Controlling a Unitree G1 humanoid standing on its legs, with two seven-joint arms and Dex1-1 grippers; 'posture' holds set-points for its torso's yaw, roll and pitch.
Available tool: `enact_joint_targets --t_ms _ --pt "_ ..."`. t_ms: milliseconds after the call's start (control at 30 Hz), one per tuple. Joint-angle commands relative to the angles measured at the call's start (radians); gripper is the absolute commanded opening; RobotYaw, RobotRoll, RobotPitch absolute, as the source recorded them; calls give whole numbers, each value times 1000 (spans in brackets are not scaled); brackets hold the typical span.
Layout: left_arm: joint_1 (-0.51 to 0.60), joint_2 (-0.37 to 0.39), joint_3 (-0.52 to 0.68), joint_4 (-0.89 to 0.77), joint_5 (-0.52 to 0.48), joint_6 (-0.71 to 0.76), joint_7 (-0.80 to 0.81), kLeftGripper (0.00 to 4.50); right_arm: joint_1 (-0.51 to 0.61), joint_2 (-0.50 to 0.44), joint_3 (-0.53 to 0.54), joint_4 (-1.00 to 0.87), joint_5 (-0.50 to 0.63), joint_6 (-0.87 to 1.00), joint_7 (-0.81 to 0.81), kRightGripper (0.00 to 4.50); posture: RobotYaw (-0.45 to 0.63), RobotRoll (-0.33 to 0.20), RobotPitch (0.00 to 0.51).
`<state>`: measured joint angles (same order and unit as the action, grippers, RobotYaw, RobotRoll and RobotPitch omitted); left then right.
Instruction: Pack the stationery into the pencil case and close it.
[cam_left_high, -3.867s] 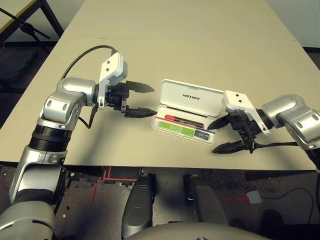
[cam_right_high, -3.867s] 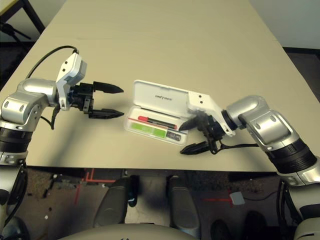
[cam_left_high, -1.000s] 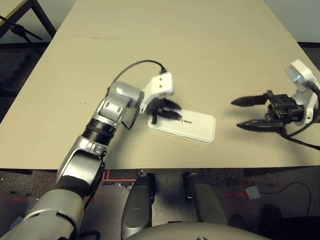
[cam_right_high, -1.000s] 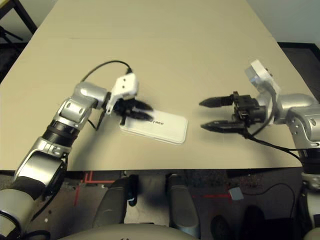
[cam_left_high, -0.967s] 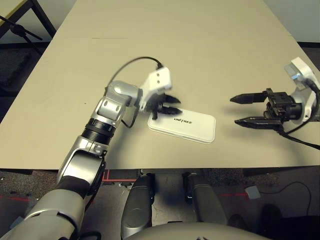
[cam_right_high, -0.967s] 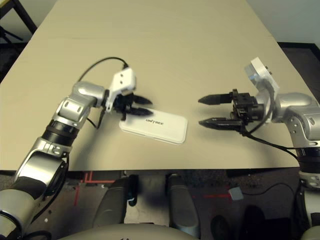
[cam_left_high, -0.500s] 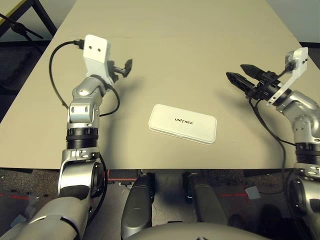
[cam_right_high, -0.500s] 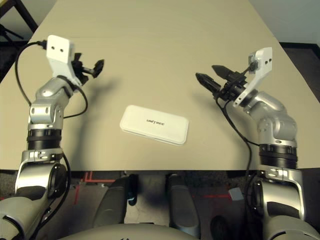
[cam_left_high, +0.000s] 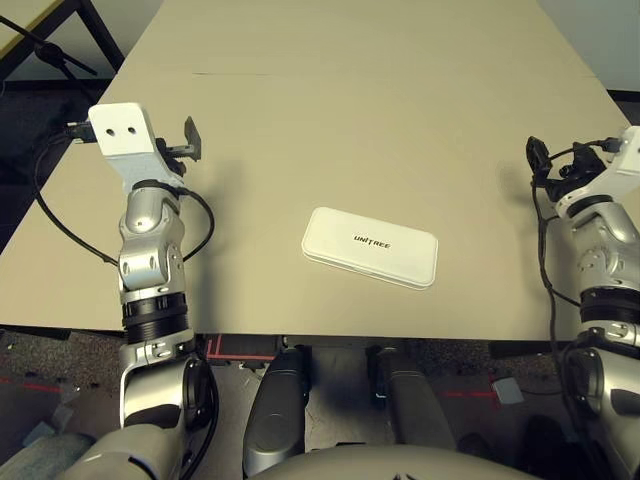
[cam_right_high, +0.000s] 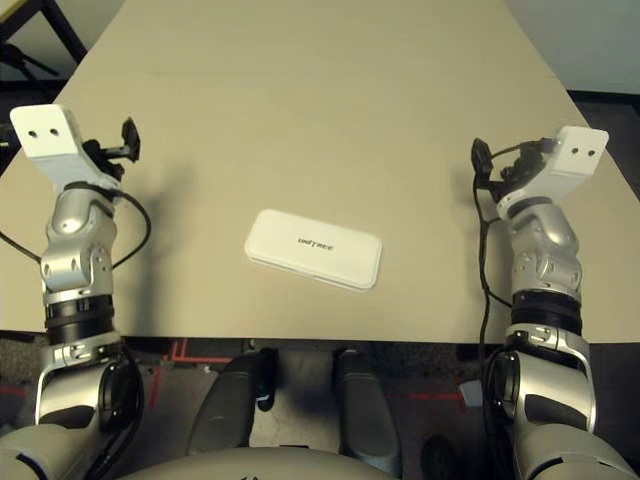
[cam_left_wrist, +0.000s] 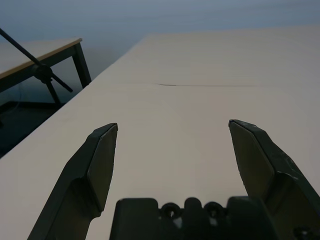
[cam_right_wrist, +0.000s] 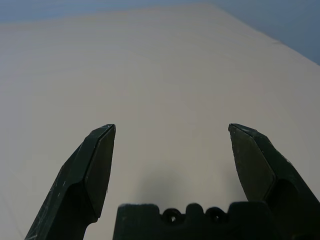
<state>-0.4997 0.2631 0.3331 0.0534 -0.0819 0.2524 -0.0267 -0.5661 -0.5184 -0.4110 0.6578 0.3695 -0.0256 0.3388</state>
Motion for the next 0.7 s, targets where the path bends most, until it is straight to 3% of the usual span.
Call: enact_joint_targets --t_ms 33,267,500,700 --pt "11 -10 -16 -11 -21 -17 -6 4461 -6 -26 -17 44 -14 -28 0 4500 107 0 187" --pt "67 -118 0 -61 -90 11 39 4461 3 -33 -9 45 -13 -37 15 4500 92 0 180" --pt "101 -156 29 -18 -114 -16 79 4461 2 -31 6 21 -11 -22 55 4500 83 0 190" --pt "119 -134 -5 1 -84 -82 68 4461 25 -25 12 -34 -2 16 91 4500 76 0 203"
